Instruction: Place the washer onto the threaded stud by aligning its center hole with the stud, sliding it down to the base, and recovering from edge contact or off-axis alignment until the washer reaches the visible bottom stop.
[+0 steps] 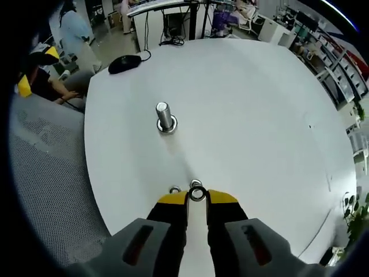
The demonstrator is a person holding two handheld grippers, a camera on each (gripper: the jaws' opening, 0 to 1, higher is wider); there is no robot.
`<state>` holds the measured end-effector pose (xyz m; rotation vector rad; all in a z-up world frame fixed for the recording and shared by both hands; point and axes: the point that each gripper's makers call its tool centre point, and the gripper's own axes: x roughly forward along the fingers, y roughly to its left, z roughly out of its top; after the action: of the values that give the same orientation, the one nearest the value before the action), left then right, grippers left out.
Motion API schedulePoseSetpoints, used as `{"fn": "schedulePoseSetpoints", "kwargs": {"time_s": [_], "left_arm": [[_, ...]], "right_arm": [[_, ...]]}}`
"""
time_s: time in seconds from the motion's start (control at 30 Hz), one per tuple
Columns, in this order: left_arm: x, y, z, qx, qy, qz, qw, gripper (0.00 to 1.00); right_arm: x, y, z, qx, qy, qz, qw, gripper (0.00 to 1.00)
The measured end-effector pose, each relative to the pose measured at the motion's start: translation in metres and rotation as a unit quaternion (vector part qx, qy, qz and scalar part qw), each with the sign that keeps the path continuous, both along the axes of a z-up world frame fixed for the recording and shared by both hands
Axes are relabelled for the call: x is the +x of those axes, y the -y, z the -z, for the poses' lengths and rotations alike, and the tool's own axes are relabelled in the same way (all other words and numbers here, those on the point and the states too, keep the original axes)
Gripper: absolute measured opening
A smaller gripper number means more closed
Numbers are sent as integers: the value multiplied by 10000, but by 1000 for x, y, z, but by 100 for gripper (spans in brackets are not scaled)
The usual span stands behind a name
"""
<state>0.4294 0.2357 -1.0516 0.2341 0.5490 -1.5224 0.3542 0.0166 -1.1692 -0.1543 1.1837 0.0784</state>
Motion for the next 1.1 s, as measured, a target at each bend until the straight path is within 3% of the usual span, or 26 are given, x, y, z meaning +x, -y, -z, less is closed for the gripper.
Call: {"fn": "schedulePoseSetpoints", "kwargs": {"time_s": [0.5, 0.63, 0.77, 0.97, 1.1], "left_arm": [[-1, -1, 0, -5, -1, -24, 10000, 35], [-1, -1, 0, -6, 0, -25, 10000, 35], [0, 0, 1, -2, -2, -27, 10000, 35], [0, -1, 1, 3, -4, -40, 10000, 35], [-1, -1, 2, 13, -11, -40, 10000, 35]], "right_arm": [[12, 8, 13, -42, -144, -174, 9997, 14], [4, -2, 7, -43, -181, -175, 9997, 14], [10, 10, 19, -40, -226, -193, 9995, 14], [5, 2, 15, -31, -288, -219, 9993, 14], [14, 8, 31, -10, -374, -252, 9990, 14]]}}
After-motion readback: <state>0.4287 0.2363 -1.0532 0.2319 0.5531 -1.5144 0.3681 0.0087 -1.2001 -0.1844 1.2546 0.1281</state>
